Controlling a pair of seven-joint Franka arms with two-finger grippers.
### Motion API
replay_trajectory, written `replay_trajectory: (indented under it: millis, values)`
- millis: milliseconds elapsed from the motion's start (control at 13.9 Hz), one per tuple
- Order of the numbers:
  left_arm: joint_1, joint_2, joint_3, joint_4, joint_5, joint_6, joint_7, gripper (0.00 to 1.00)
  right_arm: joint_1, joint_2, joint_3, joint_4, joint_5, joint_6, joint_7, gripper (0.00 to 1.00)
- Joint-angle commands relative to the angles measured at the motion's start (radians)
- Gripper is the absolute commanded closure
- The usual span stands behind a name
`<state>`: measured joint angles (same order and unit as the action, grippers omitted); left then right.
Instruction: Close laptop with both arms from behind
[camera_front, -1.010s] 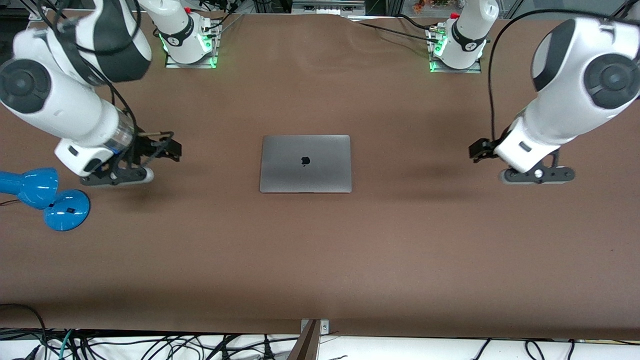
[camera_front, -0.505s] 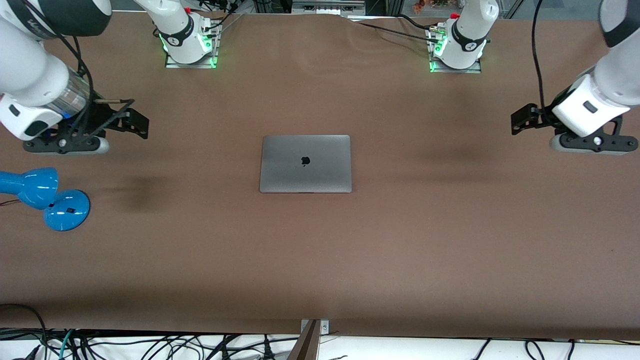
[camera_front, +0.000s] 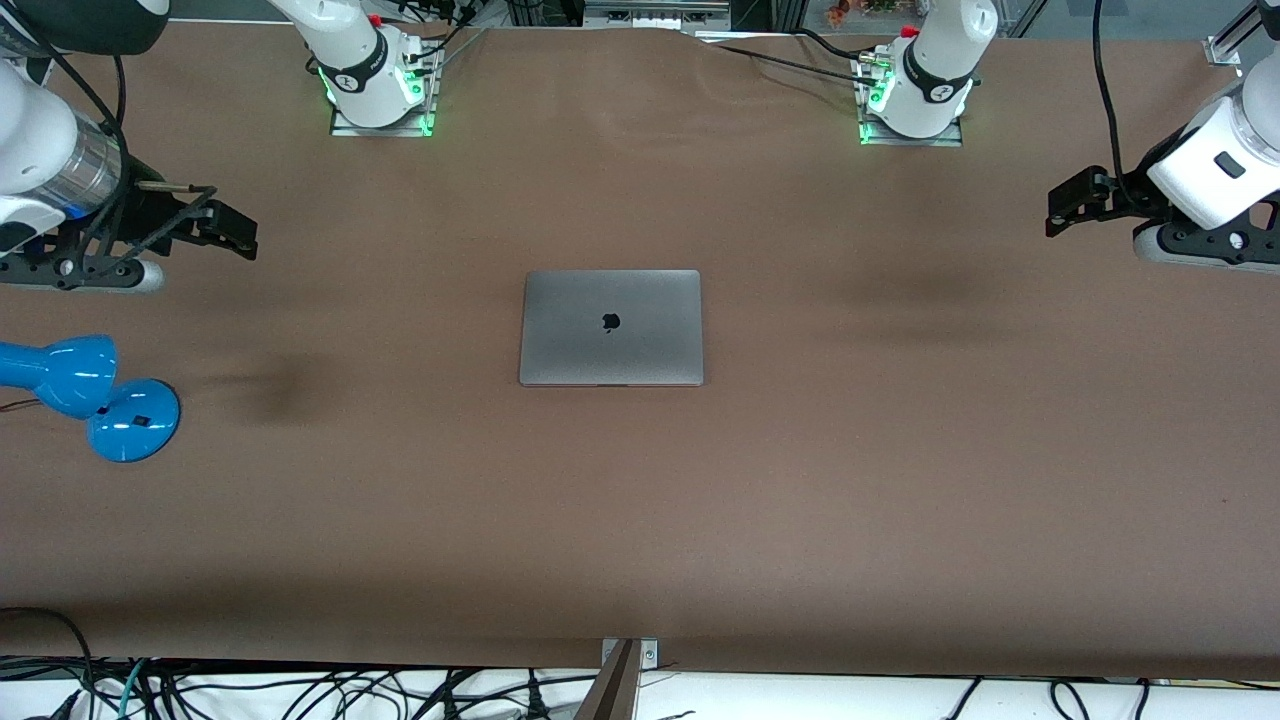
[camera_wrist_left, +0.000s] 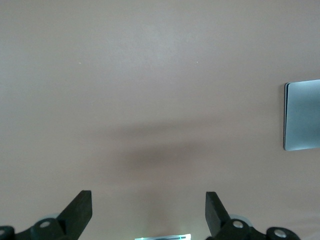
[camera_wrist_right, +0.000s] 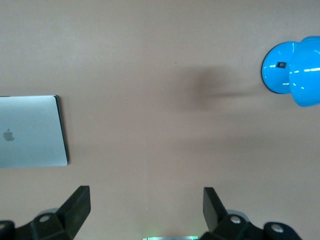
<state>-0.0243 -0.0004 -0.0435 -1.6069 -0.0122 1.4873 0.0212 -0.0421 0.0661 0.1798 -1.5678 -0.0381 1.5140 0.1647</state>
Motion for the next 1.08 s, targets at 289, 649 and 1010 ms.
replay_trajectory:
  millis: [289, 649, 1010]
  values:
    - [-0.029, -0.021, 0.020, -0.022, -0.005, -0.019, 0.008, 0.00, -0.024, -0.043, -0.014, -0.029, -0.002, -0.051, 0.012, 0.00]
    - [-0.029, -0.021, 0.022, -0.024, -0.005, -0.022, 0.008, 0.00, -0.024, -0.045, -0.022, -0.028, 0.009, -0.054, 0.010, 0.00]
    - [-0.029, -0.021, 0.024, -0.024, -0.003, -0.024, 0.008, 0.00, -0.024, -0.046, -0.026, -0.026, 0.040, -0.055, 0.009, 0.00]
